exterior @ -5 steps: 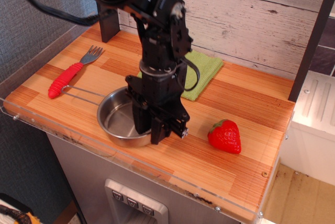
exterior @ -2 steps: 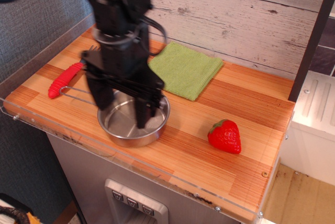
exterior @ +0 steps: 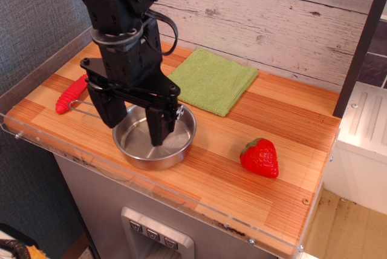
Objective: Move the pot and place it beneath the towel.
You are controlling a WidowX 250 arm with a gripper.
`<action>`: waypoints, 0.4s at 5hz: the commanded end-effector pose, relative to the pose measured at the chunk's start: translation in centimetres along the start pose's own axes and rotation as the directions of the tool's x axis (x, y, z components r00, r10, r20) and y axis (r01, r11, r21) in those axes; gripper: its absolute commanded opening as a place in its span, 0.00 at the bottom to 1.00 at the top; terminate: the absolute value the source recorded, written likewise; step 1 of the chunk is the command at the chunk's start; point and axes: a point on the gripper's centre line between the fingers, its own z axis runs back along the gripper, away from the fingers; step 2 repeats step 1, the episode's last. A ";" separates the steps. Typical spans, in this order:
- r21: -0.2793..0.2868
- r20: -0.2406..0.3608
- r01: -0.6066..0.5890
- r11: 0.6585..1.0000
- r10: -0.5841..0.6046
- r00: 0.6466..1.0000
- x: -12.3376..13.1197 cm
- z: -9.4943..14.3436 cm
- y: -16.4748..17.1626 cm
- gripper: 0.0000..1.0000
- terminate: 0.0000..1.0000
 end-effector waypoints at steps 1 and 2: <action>0.004 0.031 0.001 1.000 -0.001 1.000 0.4 0.7 0.4 1.00 1.00; 0.004 0.031 0.001 1.000 -0.001 1.000 0.4 0.7 0.4 1.00 1.00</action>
